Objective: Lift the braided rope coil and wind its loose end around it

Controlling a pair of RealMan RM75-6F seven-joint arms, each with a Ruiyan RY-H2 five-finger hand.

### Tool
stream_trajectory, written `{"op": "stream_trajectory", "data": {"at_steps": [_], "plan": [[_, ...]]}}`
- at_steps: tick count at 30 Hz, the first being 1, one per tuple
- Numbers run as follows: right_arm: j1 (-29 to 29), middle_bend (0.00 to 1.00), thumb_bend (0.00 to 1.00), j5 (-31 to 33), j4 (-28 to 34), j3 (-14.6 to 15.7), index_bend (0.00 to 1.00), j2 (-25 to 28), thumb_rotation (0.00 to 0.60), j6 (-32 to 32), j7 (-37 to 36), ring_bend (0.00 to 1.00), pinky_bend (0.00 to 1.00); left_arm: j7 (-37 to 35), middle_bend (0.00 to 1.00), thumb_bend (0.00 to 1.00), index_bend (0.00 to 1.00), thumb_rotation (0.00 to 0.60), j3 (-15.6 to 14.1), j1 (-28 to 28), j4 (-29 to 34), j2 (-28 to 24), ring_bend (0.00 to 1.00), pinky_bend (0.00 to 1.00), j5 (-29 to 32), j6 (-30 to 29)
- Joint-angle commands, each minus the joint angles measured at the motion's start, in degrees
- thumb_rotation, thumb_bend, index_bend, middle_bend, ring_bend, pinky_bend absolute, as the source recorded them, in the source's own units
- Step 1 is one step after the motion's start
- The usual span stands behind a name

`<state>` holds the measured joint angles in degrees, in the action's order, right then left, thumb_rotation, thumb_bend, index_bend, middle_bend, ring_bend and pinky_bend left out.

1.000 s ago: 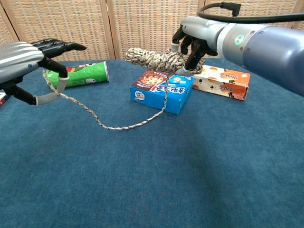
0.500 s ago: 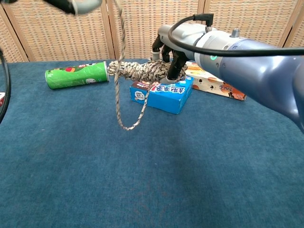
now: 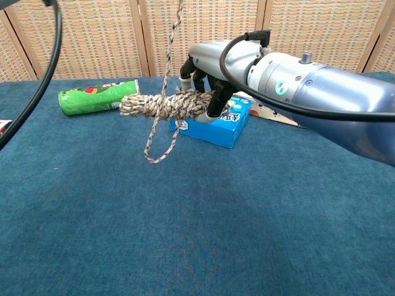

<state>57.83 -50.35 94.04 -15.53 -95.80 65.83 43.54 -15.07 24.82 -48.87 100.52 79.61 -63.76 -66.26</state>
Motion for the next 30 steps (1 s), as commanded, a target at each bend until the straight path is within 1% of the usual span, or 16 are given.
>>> {"op": "stream_trajectory", "data": {"at_steps": [1,3,5,6,10,14,19,23,27,30], "plan": [[-1.41,0.76,0.88,-7.06,1.03,1.69,0.66,2.94,0.600,-4.96,-9.82,0.58,0.86,1.16,0.00,0.50,0.80,0.600,4.16,-2.15,-3.92,3.56,0.00,0.00,7.90,0.49],[-2.41,0.76,0.88,-12.68,0.44,2.19,0.66,4.73,0.600,-7.19,-17.95,0.58,0.86,2.43,0.00,0.51,0.81,0.600,4.31,-2.87,-6.80,4.35,0.00,0.00,9.20,1.12],[-3.13,0.76,0.88,-18.86,-0.69,2.57,0.66,5.95,0.600,-7.97,-25.93,0.58,0.86,3.16,0.00,0.52,0.81,0.600,3.31,-2.99,-11.13,5.06,0.00,0.00,9.52,2.19],[-3.50,0.76,0.87,-21.72,-1.27,2.70,0.66,6.52,0.600,-7.81,-29.73,0.58,0.86,2.32,0.00,0.52,0.81,0.600,2.99,-2.90,-13.41,5.53,0.00,0.00,10.23,3.56],[-4.14,0.76,0.87,-25.63,-1.28,2.47,0.66,8.01,0.600,-8.06,-38.10,0.58,0.86,-0.33,0.00,0.53,0.81,0.600,2.28,-2.49,-18.65,7.08,0.00,0.00,10.50,5.99],[-4.84,0.76,0.87,-26.33,0.58,1.38,0.66,9.17,0.600,-8.04,-44.15,0.58,0.86,-2.75,0.00,0.53,0.81,0.600,1.43,-1.97,-22.90,8.80,0.00,0.00,9.64,7.58],[-5.54,0.76,0.87,-24.53,2.89,-0.12,0.66,9.86,0.600,-8.41,-48.29,0.58,0.86,-4.41,0.00,0.53,0.81,0.600,0.42,-1.10,-25.79,9.78,0.00,0.00,8.33,8.66],[-6.10,0.76,0.87,-22.13,4.90,-1.88,0.66,10.38,0.600,-8.26,-50.05,0.58,0.86,-5.66,0.00,0.54,0.81,0.600,-1.97,0.42,-28.73,9.97,0.00,0.00,5.92,9.89],[-6.45,0.76,0.87,-20.07,6.25,-3.11,0.66,10.89,0.600,-7.81,-49.44,0.58,0.86,-6.07,0.00,0.54,0.81,0.600,-5.40,1.78,-32.54,10.12,0.00,0.00,1.32,9.85],[-6.68,0.76,0.87,-18.15,7.13,-3.97,0.66,11.22,0.600,-7.46,-48.59,0.58,0.86,-7.90,0.00,0.54,0.81,0.600,-7.64,3.02,-35.49,10.10,0.00,0.00,-1.86,9.82]]}}
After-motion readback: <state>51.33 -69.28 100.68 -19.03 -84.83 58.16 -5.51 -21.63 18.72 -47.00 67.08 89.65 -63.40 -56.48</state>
